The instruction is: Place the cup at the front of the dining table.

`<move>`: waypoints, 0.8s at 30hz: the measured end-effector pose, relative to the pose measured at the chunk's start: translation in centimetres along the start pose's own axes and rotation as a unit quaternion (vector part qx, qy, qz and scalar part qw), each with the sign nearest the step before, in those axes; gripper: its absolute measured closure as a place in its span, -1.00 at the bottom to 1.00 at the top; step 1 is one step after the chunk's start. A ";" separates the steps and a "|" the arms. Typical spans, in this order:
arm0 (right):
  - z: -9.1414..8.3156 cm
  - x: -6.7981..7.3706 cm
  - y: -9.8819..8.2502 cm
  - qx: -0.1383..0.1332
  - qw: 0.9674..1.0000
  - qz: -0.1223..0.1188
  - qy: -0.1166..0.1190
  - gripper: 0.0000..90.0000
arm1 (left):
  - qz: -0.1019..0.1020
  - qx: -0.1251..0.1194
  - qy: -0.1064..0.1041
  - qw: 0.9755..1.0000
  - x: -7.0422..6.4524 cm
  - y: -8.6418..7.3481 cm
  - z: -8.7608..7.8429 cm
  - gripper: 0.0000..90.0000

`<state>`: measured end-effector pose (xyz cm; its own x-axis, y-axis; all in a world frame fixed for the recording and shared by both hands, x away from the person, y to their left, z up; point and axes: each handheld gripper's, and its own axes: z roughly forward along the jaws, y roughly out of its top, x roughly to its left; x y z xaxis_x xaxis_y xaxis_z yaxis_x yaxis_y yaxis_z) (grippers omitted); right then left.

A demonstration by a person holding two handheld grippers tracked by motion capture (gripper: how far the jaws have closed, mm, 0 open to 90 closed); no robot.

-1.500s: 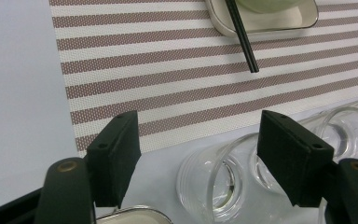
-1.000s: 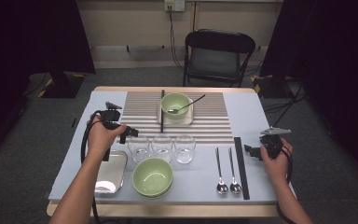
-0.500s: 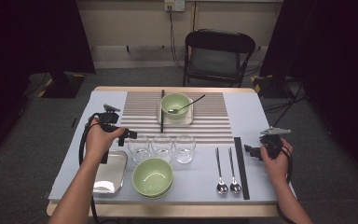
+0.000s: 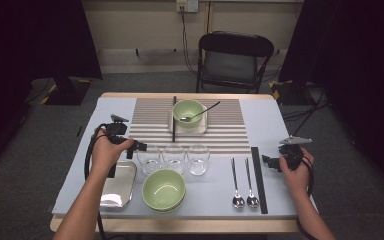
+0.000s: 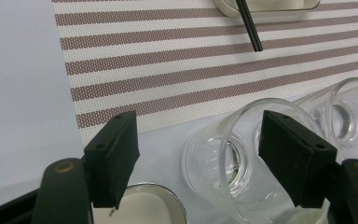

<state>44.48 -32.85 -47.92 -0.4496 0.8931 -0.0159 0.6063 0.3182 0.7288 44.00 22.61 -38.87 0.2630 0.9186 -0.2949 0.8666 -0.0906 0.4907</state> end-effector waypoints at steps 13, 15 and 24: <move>0.0 0.0 0.0 0.000 1.000 0.001 0.000 -0.64 | 0.000 0.003 0.005 1.000 0.1 -0.4 0.4 -0.36; 0.0 0.0 0.0 0.000 1.000 0.000 0.000 -0.64 | -0.001 0.002 0.002 1.000 0.1 -0.5 0.6 -0.36; 0.0 0.0 0.0 0.000 1.000 0.000 0.000 -0.64 | -0.002 0.008 0.002 1.000 0.0 -0.8 1.1 -0.36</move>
<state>44.48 -32.84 -47.92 -0.4491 0.8934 -0.0156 0.6065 0.3176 0.7289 43.72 22.25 -40.12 0.2583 0.9202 -0.2941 0.8747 -0.0935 0.4756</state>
